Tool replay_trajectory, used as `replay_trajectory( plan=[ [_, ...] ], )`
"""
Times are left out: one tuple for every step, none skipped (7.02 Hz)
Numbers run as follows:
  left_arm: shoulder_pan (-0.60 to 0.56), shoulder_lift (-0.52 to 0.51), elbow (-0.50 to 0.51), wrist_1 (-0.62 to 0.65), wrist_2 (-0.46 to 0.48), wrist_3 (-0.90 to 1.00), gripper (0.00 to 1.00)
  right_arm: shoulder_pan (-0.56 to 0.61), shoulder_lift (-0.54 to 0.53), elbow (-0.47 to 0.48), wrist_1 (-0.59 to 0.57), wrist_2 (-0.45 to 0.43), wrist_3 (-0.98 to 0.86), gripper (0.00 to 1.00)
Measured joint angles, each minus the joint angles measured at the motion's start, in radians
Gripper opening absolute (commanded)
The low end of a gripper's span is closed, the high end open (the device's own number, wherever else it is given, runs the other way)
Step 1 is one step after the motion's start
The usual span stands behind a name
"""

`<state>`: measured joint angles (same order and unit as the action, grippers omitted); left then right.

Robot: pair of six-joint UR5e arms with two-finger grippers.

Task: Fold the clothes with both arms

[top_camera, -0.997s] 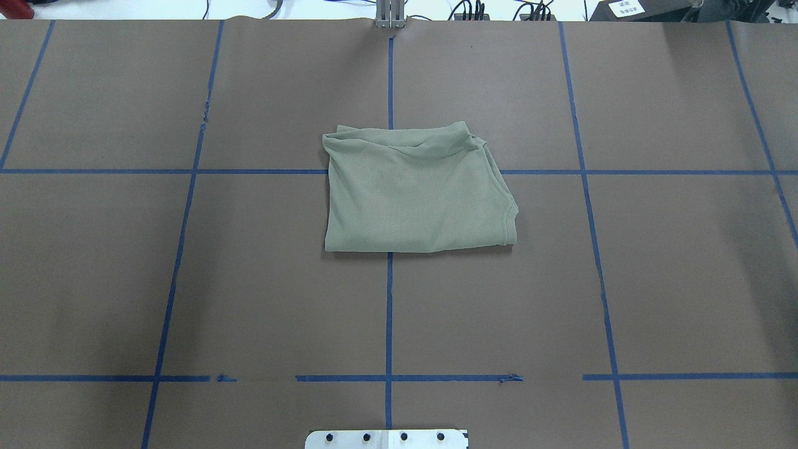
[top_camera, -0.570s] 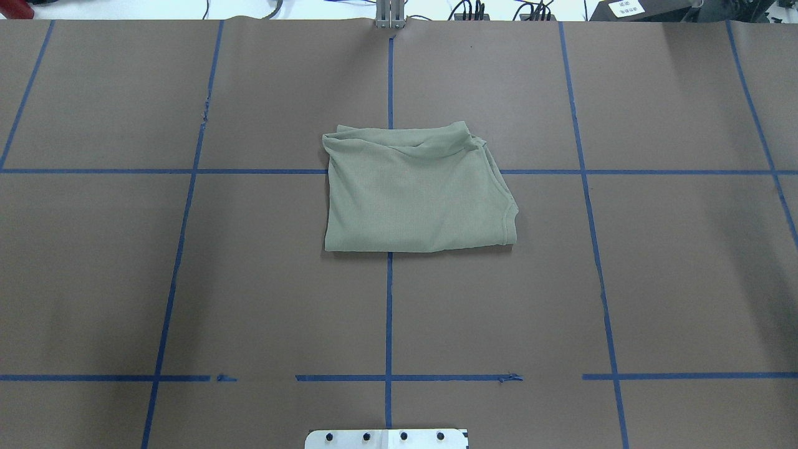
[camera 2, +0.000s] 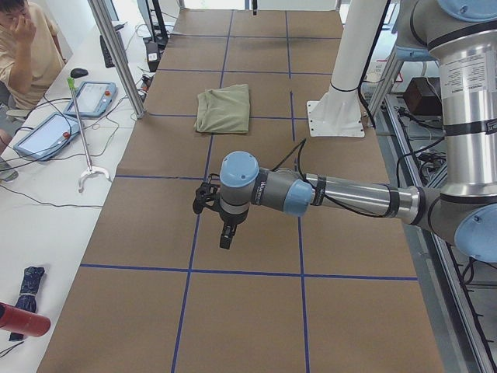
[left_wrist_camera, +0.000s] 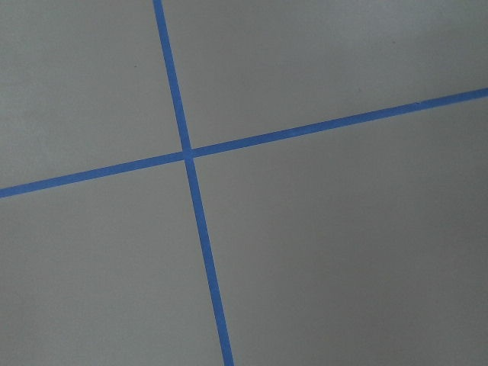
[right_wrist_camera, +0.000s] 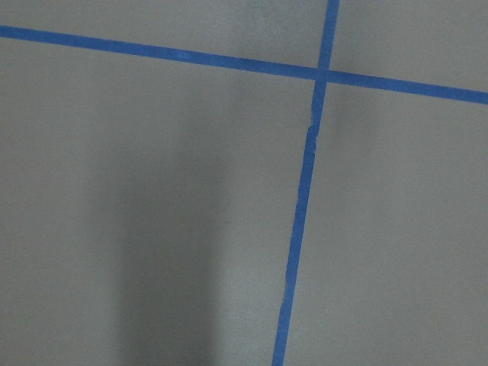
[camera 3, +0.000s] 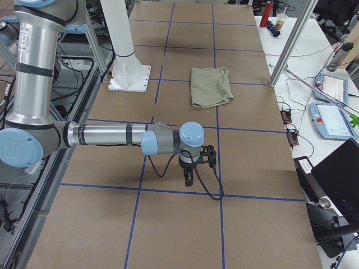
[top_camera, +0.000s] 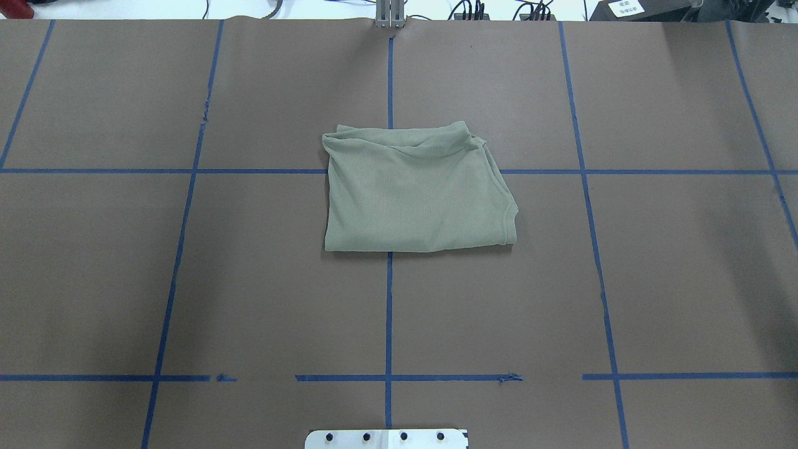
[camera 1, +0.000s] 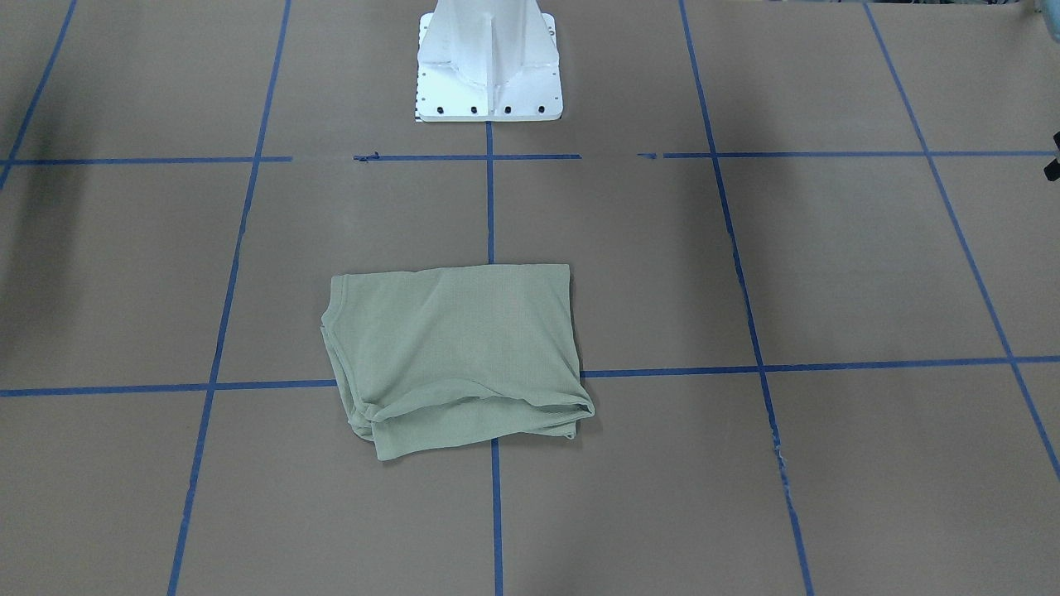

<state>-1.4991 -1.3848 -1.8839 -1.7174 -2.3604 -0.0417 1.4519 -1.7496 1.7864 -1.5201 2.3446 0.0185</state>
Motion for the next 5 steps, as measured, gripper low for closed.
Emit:
replay_trajectory(
  plan=[
    [0.0, 0.0, -0.001, 0.001, 0.0, -0.002, 1.0, 0.0, 0.005, 0.007, -0.015, 0.003, 0.003, 1.0],
    [-0.002, 0.002, -0.003, 0.001, 0.003, -0.003, 1.0, 0.0, 0.01, 0.011, -0.025, 0.002, 0.004, 1.0],
    [-0.002, -0.001, 0.005, 0.002, 0.005, -0.005, 1.0, -0.001, 0.011, 0.013, -0.028, -0.001, 0.003, 1.0],
    [-0.002, -0.011, 0.025, 0.004, 0.004, -0.006, 1.0, -0.001, 0.012, 0.014, -0.028, -0.004, 0.005, 1.0],
    [-0.001, -0.02, 0.033, 0.006, 0.003, -0.006, 1.0, -0.001, 0.013, 0.012, -0.027, -0.005, 0.01, 1.0]
  ],
)
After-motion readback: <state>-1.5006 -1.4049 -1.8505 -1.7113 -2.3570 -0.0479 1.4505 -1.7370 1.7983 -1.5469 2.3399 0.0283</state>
